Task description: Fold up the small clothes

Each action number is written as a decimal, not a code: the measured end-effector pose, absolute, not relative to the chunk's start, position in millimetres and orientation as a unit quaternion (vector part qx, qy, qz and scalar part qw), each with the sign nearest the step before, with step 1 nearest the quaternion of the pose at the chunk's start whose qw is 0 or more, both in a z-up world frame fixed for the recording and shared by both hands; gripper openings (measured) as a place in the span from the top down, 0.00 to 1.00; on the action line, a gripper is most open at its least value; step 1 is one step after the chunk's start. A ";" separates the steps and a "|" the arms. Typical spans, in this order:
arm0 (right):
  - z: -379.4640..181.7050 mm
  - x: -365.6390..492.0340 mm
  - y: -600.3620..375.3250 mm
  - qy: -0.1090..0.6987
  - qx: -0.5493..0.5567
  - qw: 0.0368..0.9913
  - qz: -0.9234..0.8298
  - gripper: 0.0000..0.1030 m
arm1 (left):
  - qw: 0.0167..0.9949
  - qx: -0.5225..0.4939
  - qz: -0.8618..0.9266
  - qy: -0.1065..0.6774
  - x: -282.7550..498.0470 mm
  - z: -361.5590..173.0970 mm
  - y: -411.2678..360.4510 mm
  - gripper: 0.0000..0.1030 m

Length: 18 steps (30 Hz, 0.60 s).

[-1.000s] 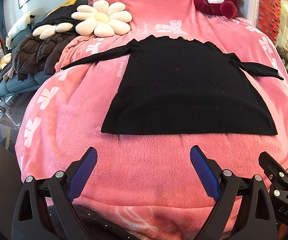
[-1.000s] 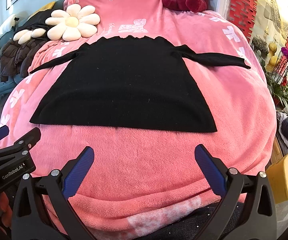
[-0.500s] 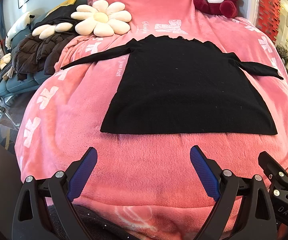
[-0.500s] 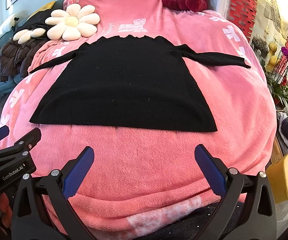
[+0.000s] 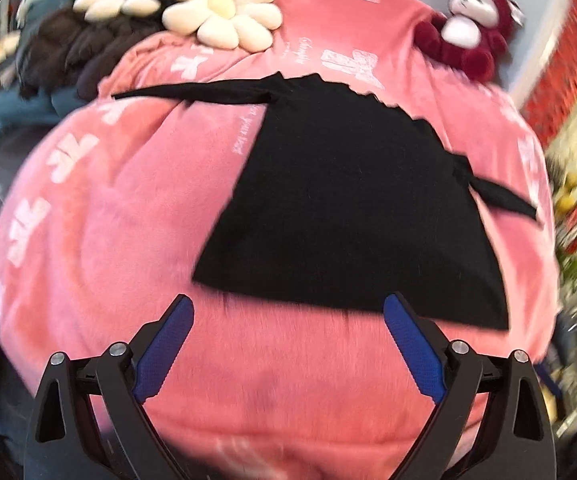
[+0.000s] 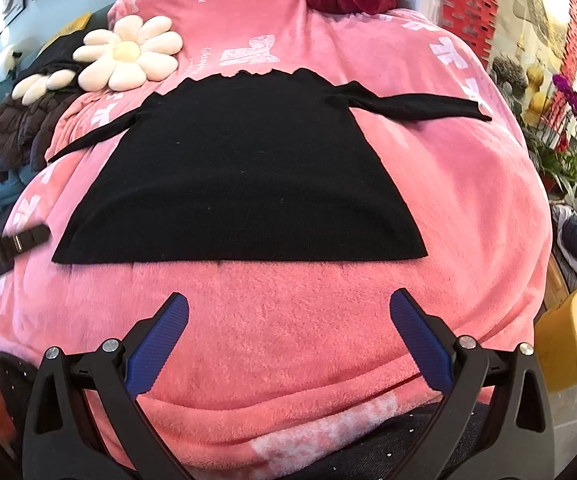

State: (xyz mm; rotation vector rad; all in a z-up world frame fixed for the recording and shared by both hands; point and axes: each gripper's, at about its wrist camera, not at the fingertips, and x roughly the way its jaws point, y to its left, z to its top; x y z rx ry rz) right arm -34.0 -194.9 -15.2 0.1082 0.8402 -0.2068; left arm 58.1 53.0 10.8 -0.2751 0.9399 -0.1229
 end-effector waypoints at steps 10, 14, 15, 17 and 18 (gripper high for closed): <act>-35.4 -9.4 -193.1 0.425 0.049 0.899 -0.091 0.04 | 0.801 -0.385 0.050 0.456 274.7 -12.0 212.7 0.08; -44.0 0.4 -188.5 0.436 0.038 0.896 -0.078 0.04 | 0.785 -0.431 0.098 0.434 344.2 -32.1 258.9 0.10; -45.0 2.4 -188.3 0.438 0.037 0.895 -0.077 0.04 | 0.781 -0.438 0.106 0.433 361.4 -38.0 267.7 0.12; -49.0 6.3 -187.6 0.442 0.034 0.893 -0.074 0.04 | 0.775 -0.444 0.106 0.437 392.7 -50.4 280.9 0.14; -50.7 9.3 -187.7 0.445 0.034 0.892 -0.073 0.04 | 0.775 -0.439 0.107 0.443 406.1 -57.4 284.1 0.16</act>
